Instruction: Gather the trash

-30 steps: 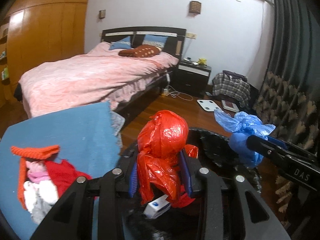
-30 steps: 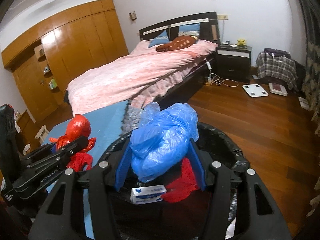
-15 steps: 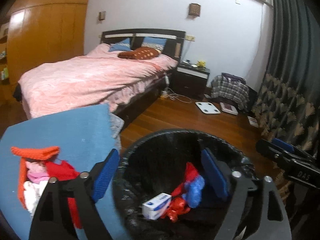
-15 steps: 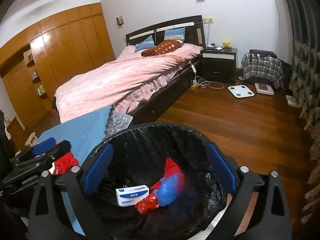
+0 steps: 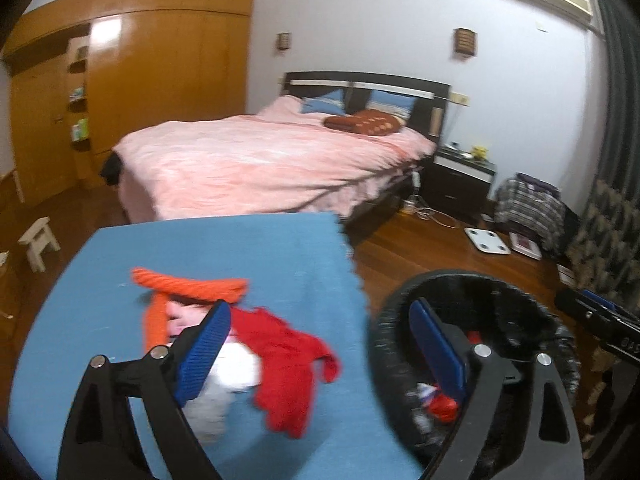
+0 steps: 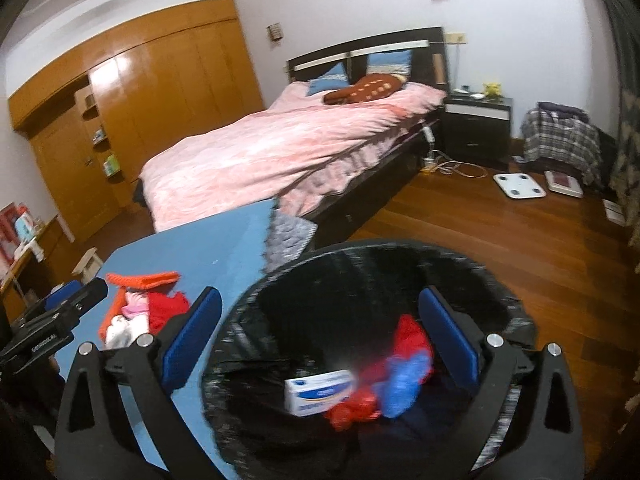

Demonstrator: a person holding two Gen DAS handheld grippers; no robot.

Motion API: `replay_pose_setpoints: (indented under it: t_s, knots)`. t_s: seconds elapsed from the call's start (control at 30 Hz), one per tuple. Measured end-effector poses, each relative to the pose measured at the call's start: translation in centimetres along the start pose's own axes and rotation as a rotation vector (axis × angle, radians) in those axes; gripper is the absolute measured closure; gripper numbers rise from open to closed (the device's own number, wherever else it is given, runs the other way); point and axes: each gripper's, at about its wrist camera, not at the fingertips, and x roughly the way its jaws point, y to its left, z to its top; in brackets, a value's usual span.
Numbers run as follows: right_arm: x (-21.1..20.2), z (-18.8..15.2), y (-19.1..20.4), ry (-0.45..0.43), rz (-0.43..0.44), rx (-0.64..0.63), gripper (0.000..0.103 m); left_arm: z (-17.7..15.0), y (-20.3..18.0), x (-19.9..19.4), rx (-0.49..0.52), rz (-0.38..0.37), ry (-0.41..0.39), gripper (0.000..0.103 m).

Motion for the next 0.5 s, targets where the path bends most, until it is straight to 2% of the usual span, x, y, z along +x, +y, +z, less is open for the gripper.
replay_pose_setpoints:
  t_s: [0.23,0.5]
  knots:
    - [2.2,0.0,5.6,0.024,0.088,-0.073,0.007,-1.4,6.0,-0.3,-0.063,0.127,0.010,0.015]
    - [5.0,-0.2,10.6,0.041,0.151,-0.133,0.007,-3.1,10.2,0.9,-0.101,0.212,0.051,0.021]
